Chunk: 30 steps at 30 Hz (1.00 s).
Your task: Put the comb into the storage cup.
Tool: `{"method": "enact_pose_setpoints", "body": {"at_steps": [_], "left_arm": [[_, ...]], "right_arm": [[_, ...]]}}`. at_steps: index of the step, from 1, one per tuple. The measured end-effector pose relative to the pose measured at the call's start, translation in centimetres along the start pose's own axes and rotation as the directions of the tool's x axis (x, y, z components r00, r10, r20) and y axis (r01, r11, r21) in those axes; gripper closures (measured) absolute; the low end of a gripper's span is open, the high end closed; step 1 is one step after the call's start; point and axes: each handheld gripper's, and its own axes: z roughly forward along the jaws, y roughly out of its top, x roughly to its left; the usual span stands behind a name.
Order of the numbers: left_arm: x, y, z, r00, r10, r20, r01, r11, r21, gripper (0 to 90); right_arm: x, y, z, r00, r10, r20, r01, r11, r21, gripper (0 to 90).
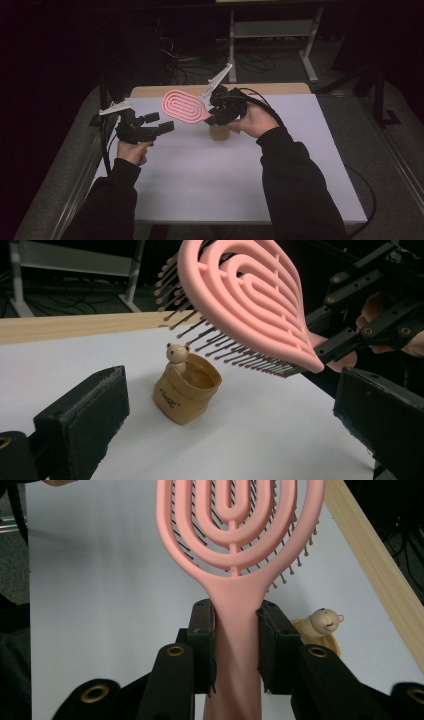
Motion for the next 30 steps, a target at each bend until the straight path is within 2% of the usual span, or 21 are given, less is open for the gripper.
{"method": "enact_pose_setpoints", "body": {"at_steps": [1,6,8,10,11,12,15,19,20,21,22,23,24,25,27,28,30], "left_arm": [[0.0,0.1,0.1,1.0000,-0.004,0.001,0.004,1.0000,0.003,0.3],[0.2,0.5,0.8,0.9958,-0.080,0.045,0.080,0.9968,-0.002,0.3],[0.2,0.5,1.0,0.9943,-0.091,0.056,0.091,0.9958,-0.003,0.5],[0.2,0.6,1.4,0.9893,-0.127,0.072,0.129,0.9916,-0.014,1.5],[0.2,0.6,1.4,0.9893,-0.127,0.072,0.129,0.9916,-0.014,2.3],[0.2,0.7,1.5,0.9864,-0.149,0.071,0.151,0.9880,-0.031,4.0],[0.0,0.8,1.6,0.9869,-0.151,0.055,0.154,0.9873,-0.041,7.9],[0.1,0.9,1.9,0.9821,-0.175,0.069,0.178,0.9830,-0.043,13.6],[0.1,0.8,2.1,0.9763,-0.199,0.086,0.204,0.9770,-0.060,14.3],[0.1,0.8,2.1,0.9763,-0.199,0.086,0.204,0.9770,-0.060,15.1],[0.1,0.8,2.1,0.9715,-0.216,0.098,0.224,0.9719,-0.074,16.4],[0.1,0.7,2.4,0.9640,-0.243,0.108,0.253,0.9631,-0.092,17.9],[0.2,0.7,2.5,0.9610,-0.252,0.115,0.263,0.9596,-0.099,19.9],[0.2,0.7,2.5,0.9610,-0.252,0.115,0.263,0.9596,-0.099,21.2],[0.3,0.7,2.7,0.9535,-0.273,0.127,0.288,0.9505,-0.117,23.4],[0.3,0.7,2.7,0.9487,-0.285,0.137,0.303,0.9440,-0.131,29.3],[0.3,0.8,2.7,0.9488,-0.287,0.132,0.304,0.9430,-0.135,34.2]], "right_arm": [[0.0,0.0,0.0,1.0000,-0.001,0.000,0.001,1.000,-0.003,69.4],[0.0,0.1,0.1,1.0000,-0.002,-0.002,0.002,1.000,-0.012,69.5],[0.1,0.1,0.1,1.0000,-0.002,-0.003,0.002,1.000,-0.017,69.5],[0.1,0.2,0.2,1.0000,-0.003,-0.004,0.003,1.000,-0.023,69.5],[0.1,0.2,0.2,1.0000,-0.002,-0.004,0.002,1.000,-0.024,69.5],[0.1,0.2,0.2,1.0000,-0.004,-0.004,0.003,1.000,-0.026,69.5],[0.1,0.2,0.2,0.9999,-0.004,-0.010,0.004,1.000,-0.030,69.5],[0.2,0.3,0.4,0.9999,-0.005,-0.016,0.005,1.000,-0.030,69.5],[0.2,0.3,0.5,0.9998,-0.006,-0.018,0.005,0.999,-0.033,69.5],[0.3,0.3,0.5,0.9998,-0.004,-0.021,0.004,0.999,-0.037,69.5],[0.3,0.3,0.5,0.9997,-0.002,-0.023,0.001,0.999,-0.039,69.5],[0.3,0.3,0.6,0.9998,-0.002,-0.022,0.001,0.999,-0.041,69.5],[0.3,0.3,0.6,0.9997,0.000,-0.026,-0.001,0.999,-0.041,69.5],[0.3,0.3,0.6,0.9997,0.000,-0.026,-0.001,0.999,-0.041,69.5],[0.4,0.2,0.7,0.9997,0.001,-0.024,-0.002,0.999,-0.043,69.5],[0.4,0.2,0.8,0.9997,0.002,-0.026,-0.003,0.999,-0.044,69.5],[0.3,0.2,0.9,0.9996,0.004,-0.027,-0.006,0.999,-0.050,69.5]]}}
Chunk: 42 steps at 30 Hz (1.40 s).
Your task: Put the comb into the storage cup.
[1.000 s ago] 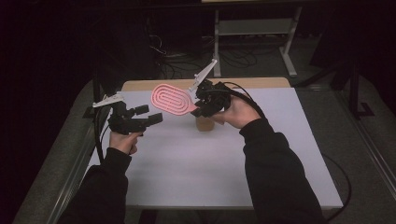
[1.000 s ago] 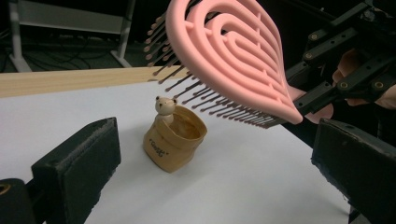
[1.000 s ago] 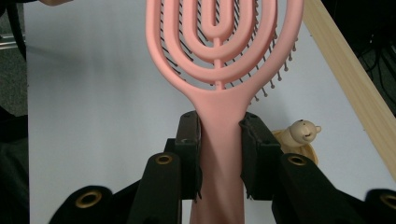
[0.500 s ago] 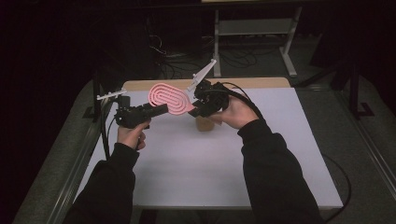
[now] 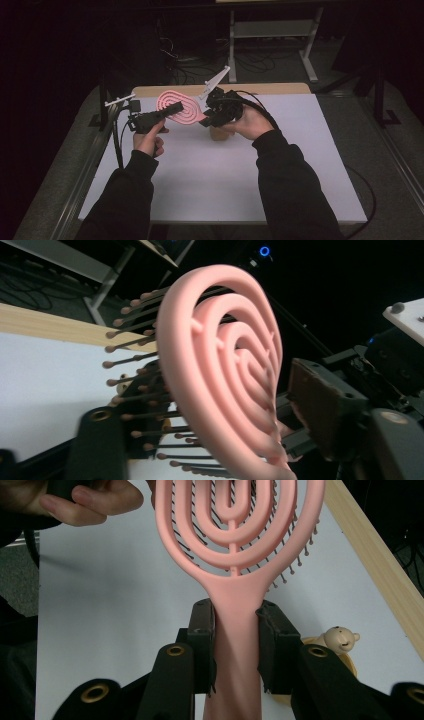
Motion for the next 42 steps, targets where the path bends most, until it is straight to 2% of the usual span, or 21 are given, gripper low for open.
{"method": "enact_pose_setpoints", "body": {"at_steps": [1,3,6,11,13,14,21,22,24,28,31,32,33,34,39,42], "left_arm": [[0.0,0.0,0.0,1.0000,0.000,-0.006,0.000,1.0000,0.000,34.2],[-0.1,0.1,0.1,0.9999,-0.002,-0.016,0.002,1.0000,-0.001,40.6],[-0.1,0.1,-0.1,0.9995,-0.030,-0.007,0.029,0.9992,-0.029,43.3],[-0.3,0.1,-0.2,0.9997,-0.022,0.009,0.022,0.9989,-0.041,50.6],[-0.3,0.1,-0.2,0.9988,-0.031,0.038,0.032,0.9983,-0.049,52.7],[-0.3,0.1,-0.1,0.9965,-0.040,0.073,0.044,0.9977,-0.052,57.7],[-0.5,0.2,0.1,0.9942,-0.038,0.100,0.045,0.9968,-0.066,60.8],[-0.5,0.3,0.2,0.9915,-0.045,0.122,0.052,0.9971,-0.055,61.1],[-0.5,0.4,0.3,0.9919,-0.044,0.120,0.051,0.9973,-0.053,61.2],[-0.6,0.5,0.4,0.9935,-0.027,0.111,0.033,0.9983,-0.049,61.3],[-1.0,0.6,0.5,0.9952,0.004,0.098,0.001,0.9988,-0.050,61.3],[-1.3,0.7,0.5,0.9959,0.026,0.087,-0.022,0.9985,-0.049,61.3],[-1.3,0.7,0.5,0.9959,0.026,0.087,-0.022,0.9985,-0.049,61.3],[-1.6,0.8,0.6,0.9958,0.050,0.077,-0.046,0.9979,-0.045,61.3],[-2.2,1.0,0.9,0.9946,0.080,0.066,-0.078,0.9962,-0.039,61.4],[-2.5,1.2,1.2,0.9933,0.095,0.066,-0.094,0.9954,-0.017,61.5]], "right_arm": [[0.0,0.0,0.0,1.0000,0.000,0.000,0.000,1.000,0.000,69.5],[-0.1,0.1,0.0,1.0000,0.001,0.003,-0.001,1.000,-0.013,69.5],[0.0,0.1,0.1,1.0000,-0.003,0.003,0.003,1.000,-0.015,69.5],[0.0,0.2,0.3,1.0000,-0.002,0.009,0.002,1.000,-0.015,69.4],[0.0,0.2,0.3,0.9999,0.003,0.011,-0.003,1.000,-0.018,69.4],[-0.1,0.2,0.4,0.9999,0.007,0.012,-0.007,1.000,-0.021,69.4],[-0.2,0.2,0.7,0.9998,0.017,0.008,-0.017,0.999,-0.029,69.5],[-0.2,0.2,0.9,0.9998,0.019,0.005,-0.019,1.000,-0.024,69.6],[-0.2,0.1,1.0,0.9996,0.027,0.007,-0.027,0.999,-0.021,69.7],[-0.4,0.1,1.1,0.9995,0.030,0.007,-0.030,0.999,-0.020,69.6],[-0.4,0.1,1.1,0.9995,0.032,0.003,-0.032,0.999,-0.020,69.7],[-0.4,0.1,1.2,0.9993,0.037,0.001,-0.037,0.999,-0.019,69.6],[-0.4,0.0,1.2,0.9992,0.039,-0.001,-0.039,0.999,-0.019,69.6],[-0.4,0.0,1.2,0.9992,0.041,-0.004,-0.041,0.999,-0.018,69.6],[-0.5,-0.1,1.2,0.9984,0.054,-0.015,-0.055,0.998,-0.025,69.2],[-0.6,-0.3,1.1,0.9980,0.059,-0.024,-0.059,0.998,-0.026,67.8]]}}
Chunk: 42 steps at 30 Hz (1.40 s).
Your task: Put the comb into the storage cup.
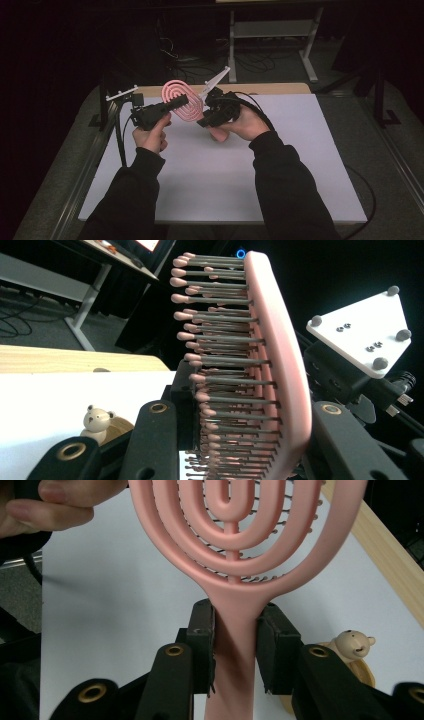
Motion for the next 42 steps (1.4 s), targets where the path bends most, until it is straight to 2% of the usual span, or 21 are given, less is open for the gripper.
{"method": "enact_pose_setpoints", "body": {"at_steps": [4,9,11,12,13,14,17,18,20,25,31,35,38,40,42], "left_arm": [[-0.4,0.4,0.6,0.9999,0.015,0.006,-0.015,0.9998,0.014,61.6],[-1.2,1.0,1.2,0.9983,0.056,-0.013,-0.056,0.9980,0.031,61.8],[-1.5,1.3,1.5,0.9977,0.067,-0.012,-0.066,0.9972,0.034,61.8],[-1.6,1.4,1.6,0.9972,0.073,-0.011,-0.073,0.9967,0.035,61.9],[-1.7,1.5,1.7,0.9970,0.077,-0.011,-0.076,0.9963,0.039,61.9],[-1.8,1.7,1.9,0.9963,0.086,-0.012,-0.085,0.9955,0.041,61.8],[-2.0,2.0,2.2,0.9944,0.104,-0.016,-0.104,0.9935,0.047,61.9],[-2.0,2.1,2.2,0.9941,0.107,-0.018,-0.106,0.9932,0.049,61.9],[-2.1,2.2,2.4,0.9947,0.102,-0.016,-0.101,0.9939,0.045,61.9],[-2.1,2.5,2.7,0.9947,0.102,-0.018,-0.101,0.9940,0.043,61.9],[-2.1,3.1,2.9,0.9931,0.114,-0.024,-0.113,0.9929,0.036,61.9],[-1.8,3.5,2.9,0.9935,0.113,-0.010,-0.113,0.9932,0.031,61.9],[-1.7,3.7,3.1,0.9890,0.145,-0.028,-0.144,0.9886,0.043,61.9],[-1.6,3.8,3.3,0.9869,0.157,-0.036,-0.155,0.9864,0.054,61.9],[-1.5,4.0,3.4,0.9869,0.158,-0.034,-0.156,0.9865,0.051,61.9]], "right_arm": [[-0.2,-0.3,-0.1,0.9998,0.019,-0.008,-0.019,1.000,0.000,59.9],[-0.5,-1.3,-0.3,0.9984,0.056,0.002,-0.056,0.998,-0.015,38.7],[-0.6,-1.5,-0.4,0.9976,0.069,0.002,-0.069,0.997,-0.023,35.3],[-0.9,-2.0,-0.6,0.9960,0.089,0.006,-0.089,0.996,-0.023,29.3],[-0.9,-2.0,-0.6,0.9960,0.089,0.006,-0.089,0.996,-0.023,29.3],[-1.0,-2.1,-0.6,0.9955,0.094,0.010,-0.094,0.995,-0.026,25.2],[-1.4,-2.6,-1.2,0.9926,0.119,0.024,-0.117,0.992,-0.053,13.2],[-1.5,-2.9,-1.6,0.9911,0.129,0.033,-0.127,0.989,-0.076,9.0],[-1.7,-3.2,-1.9,0.9884,0.145,0.043,-0.141,0.986,-0.090,1.3],[-1.9,-3.8,-2.5,0.9854,0.162,0.052,-0.155,0.981,-0.119,0.0],[-2.4,-5.4,-3.5,0.9772,0.201,0.067,-0.189,0.970,-0.155,0.0],[-2.7,-6.7,-3.8,0.9727,0.223,0.066,-0.210,0.964,-0.162,0.0],[-2.9,-7.4,-4.0,0.9687,0.240,0.064,-0.226,0.959,-0.173,0.0],[-3.1,-8.5,-4.3,0.9655,0.252,0.067,-0.236,0.954,-0.185,0.0],[-3.1,-8.8,-4.4,0.9644,0.255,0.068,-0.239,0.952,-0.190,0.0]]}}
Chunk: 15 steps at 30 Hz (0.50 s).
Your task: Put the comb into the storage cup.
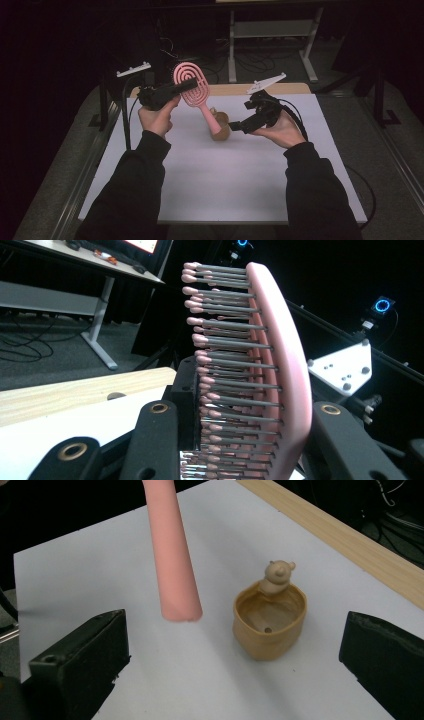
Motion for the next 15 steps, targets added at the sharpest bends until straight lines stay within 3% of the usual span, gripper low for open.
{"method": "enact_pose_setpoints", "body": {"at_steps": [15], "left_arm": [[0.5,1.8,1.1,0.9996,0.030,-0.004,-0.030,0.9992,-0.026,62.0]], "right_arm": [[-1.0,-4.3,-1.8,0.9991,0.033,0.025,-0.032,0.999,-0.039,0.0]]}}
